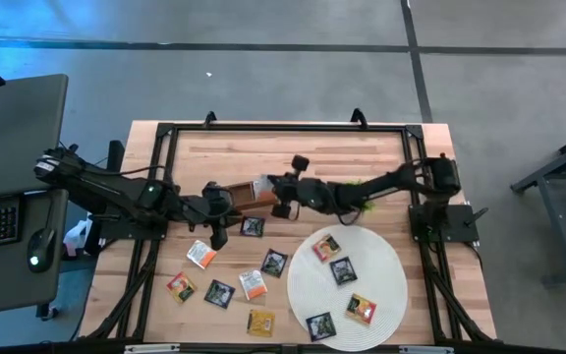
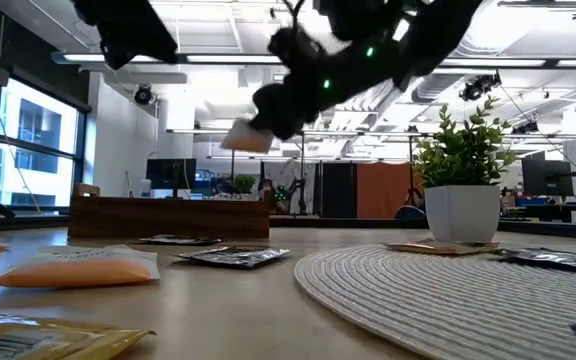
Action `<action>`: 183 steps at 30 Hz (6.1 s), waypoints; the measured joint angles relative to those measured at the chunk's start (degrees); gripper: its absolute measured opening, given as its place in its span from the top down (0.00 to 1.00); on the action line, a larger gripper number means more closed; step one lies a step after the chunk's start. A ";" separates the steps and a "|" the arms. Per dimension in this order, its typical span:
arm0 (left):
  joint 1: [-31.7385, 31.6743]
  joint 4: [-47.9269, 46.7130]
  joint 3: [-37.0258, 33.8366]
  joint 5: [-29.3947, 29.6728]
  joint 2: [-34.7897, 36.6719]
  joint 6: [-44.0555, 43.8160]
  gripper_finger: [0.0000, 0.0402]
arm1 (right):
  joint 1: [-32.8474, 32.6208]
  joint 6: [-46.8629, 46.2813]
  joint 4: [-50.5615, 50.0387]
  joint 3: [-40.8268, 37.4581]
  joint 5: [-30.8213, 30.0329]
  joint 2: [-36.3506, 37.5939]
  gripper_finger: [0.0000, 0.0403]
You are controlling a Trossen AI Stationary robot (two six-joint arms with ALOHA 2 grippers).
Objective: Pick & Place Tea
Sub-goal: Put the white tea bag into the right section of the wooden organizer
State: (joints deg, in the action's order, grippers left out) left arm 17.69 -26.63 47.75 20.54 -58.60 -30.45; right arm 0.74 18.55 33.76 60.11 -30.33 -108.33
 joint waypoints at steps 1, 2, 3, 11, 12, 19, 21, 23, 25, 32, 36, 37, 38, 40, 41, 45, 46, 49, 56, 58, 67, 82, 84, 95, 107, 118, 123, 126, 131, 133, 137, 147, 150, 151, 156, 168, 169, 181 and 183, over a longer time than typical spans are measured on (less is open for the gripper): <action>0.00 0.19 0.01 -0.01 -0.20 0.02 0.78 | 0.78 0.17 0.30 0.06 1.25 -0.55 0.99; -0.02 0.43 0.02 0.10 -0.34 0.02 0.78 | 1.40 0.83 0.65 0.08 2.48 -1.32 0.99; 0.00 0.42 0.02 0.37 -0.48 0.05 0.78 | 1.86 1.23 1.94 0.08 3.58 -2.45 0.99; 0.00 0.57 0.02 2.16 -0.60 0.17 0.78 | 2.63 8.52 13.85 0.10 5.33 -10.10 1.00; -0.01 0.58 0.02 2.16 -0.60 0.17 0.78 | 2.83 9.05 14.10 0.10 5.45 -10.57 1.00; -0.02 0.59 0.02 2.14 -0.60 0.43 0.78 | 6.53 10.21 9.91 0.21 14.09 -11.47 0.99; -0.02 0.60 0.02 2.12 -0.60 0.83 0.78 | 7.30 11.13 9.79 0.19 14.28 -11.54 0.99; -0.02 0.58 0.02 2.11 -0.60 1.45 0.78 | 7.77 13.49 10.70 0.23 15.36 -11.52 0.97; -0.02 0.58 0.02 2.00 -0.60 1.74 0.78 | 8.00 13.84 11.03 0.25 16.95 -11.52 0.95; -0.04 0.58 0.02 0.88 -0.58 1.70 0.78 | 7.99 14.73 12.41 0.27 18.77 -11.51 0.80; -0.04 0.58 0.02 0.13 -0.58 1.42 0.78 | 7.12 14.91 13.43 0.27 15.60 -11.34 0.71; -0.04 0.57 0.02 -0.20 -0.56 1.07 0.78 | 6.54 14.87 13.99 0.25 14.21 -10.96 0.69; -0.04 0.54 0.03 -0.27 -0.56 0.46 0.78 | 5.77 14.81 14.52 0.25 13.49 -10.24 0.68; -0.04 -0.09 0.04 -0.68 -0.55 -0.93 0.78 | 3.75 13.07 14.45 0.25 14.20 -7.67 0.66; -0.04 -0.83 0.04 -1.21 -0.54 -1.48 0.78 | 2.56 10.75 13.79 0.26 15.92 -6.10 0.66; 1.61 -3.28 0.04 -5.28 -0.54 -2.69 0.78 | -2.52 3.27 8.45 0.36 30.93 -1.28 0.66; 2.73 -3.64 0.04 -5.29 -0.54 -2.05 0.78 | -3.81 1.42 7.91 0.36 33.60 -0.99 0.66; 7.04 -2.81 -0.91 -1.97 -0.54 -1.19 0.78 | -7.75 -7.40 6.38 0.36 34.16 -1.64 0.66; 19.47 -3.69 -5.84 16.04 0.23 -12.28 0.78 | -13.84 -16.94 4.47 5.35 32.27 -10.50 0.66; 22.24 -3.51 -6.89 19.55 0.14 -14.75 0.78 | -14.59 -17.51 0.78 9.24 33.85 -13.99 0.66; 29.54 -3.53 -9.01 25.48 0.14 -21.10 0.78 | -15.01 -20.64 -14.05 25.17 39.35 -26.14 0.66; 31.87 -3.39 -9.03 25.15 0.14 -24.07 0.78 | -14.18 -19.09 -27.84 27.47 32.09 -27.06 0.82; 31.87 -3.39 -9.03 25.19 0.14 -24.09 0.78 | -14.13 -17.70 -27.94 27.42 32.12 -26.78 0.93; 31.83 -3.41 -9.03 25.68 0.10 -26.85 0.78 | -12.68 5.06 -35.89 27.34 2.94 -12.10 0.98; 31.85 -3.48 -9.03 26.97 0.10 -26.87 0.78 | -1.91 30.79 -32.53 26.94 -12.77 -13.91 0.99; 31.85 -3.42 -9.03 26.77 0.10 -28.35 0.78 | 0.12 29.66 -35.52 27.11 -2.05 -15.24 0.99; 31.85 -3.42 -9.03 26.73 0.10 -28.35 0.78 | 0.09 34.54 -38.95 27.07 -3.59 -15.26 0.99; 31.85 -3.42 -9.03 26.73 0.10 -28.38 0.78 | 0.22 35.90 -36.70 27.09 -2.65 -15.23 0.99; 31.85 -3.29 -9.03 26.70 0.10 -28.43 0.78 | 0.81 39.39 -36.04 27.09 1.95 -15.23 0.92; 31.85 -2.99 -9.03 26.70 0.10 -28.77 0.78 | 0.81 39.44 -36.15 27.09 1.30 -15.23 0.87; 31.85 -3.00 -9.03 26.63 0.10 -30.35 0.78 | 1.02 39.37 -35.14 27.09 1.75 -15.23 0.77; 31.82 -3.20 -9.03 21.05 0.10 -38.57 0.78 | -4.24 32.55 -30.80 27.14 -1.95 -15.08 0.65; 31.82 -4.28 -9.01 12.44 -1.00 -43.07 0.78 | -7.49 23.26 -30.71 27.14 7.72 -15.08 0.66; 31.82 -4.92 -9.01 10.27 -1.76 -44.12 0.78 | -8.42 19.59 -29.99 27.14 12.23 -15.08 0.66; 31.82 -10.30 -9.01 5.79 -6.32 -47.71 0.77 | -11.19 2.85 -18.65 27.22 33.94 -15.96 0.67; 31.82 -29.72 -9.18 1.55 -10.32 -61.97 0.54 | -12.76 -11.04 -6.17 32.65 31.90 -28.96 0.95; 31.80 -29.64 -9.77 1.58 -10.21 -64.36 0.52 | -12.75 -11.10 -7.21 33.83 32.21 -29.76 0.97; 31.87 -10.46 -22.91 -0.78 -10.07 -73.25 0.54 | -12.38 -9.53 -21.68 41.41 28.77 -32.04 0.97; 31.87 -11.47 -22.99 -0.86 -10.13 -73.21 0.60 | -12.34 -9.12 -21.52 41.41 28.65 -32.04 0.97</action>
State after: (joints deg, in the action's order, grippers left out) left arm 49.56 -38.10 24.76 19.68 -68.73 -103.67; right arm -11.59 9.43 12.24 101.51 -1.67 -140.38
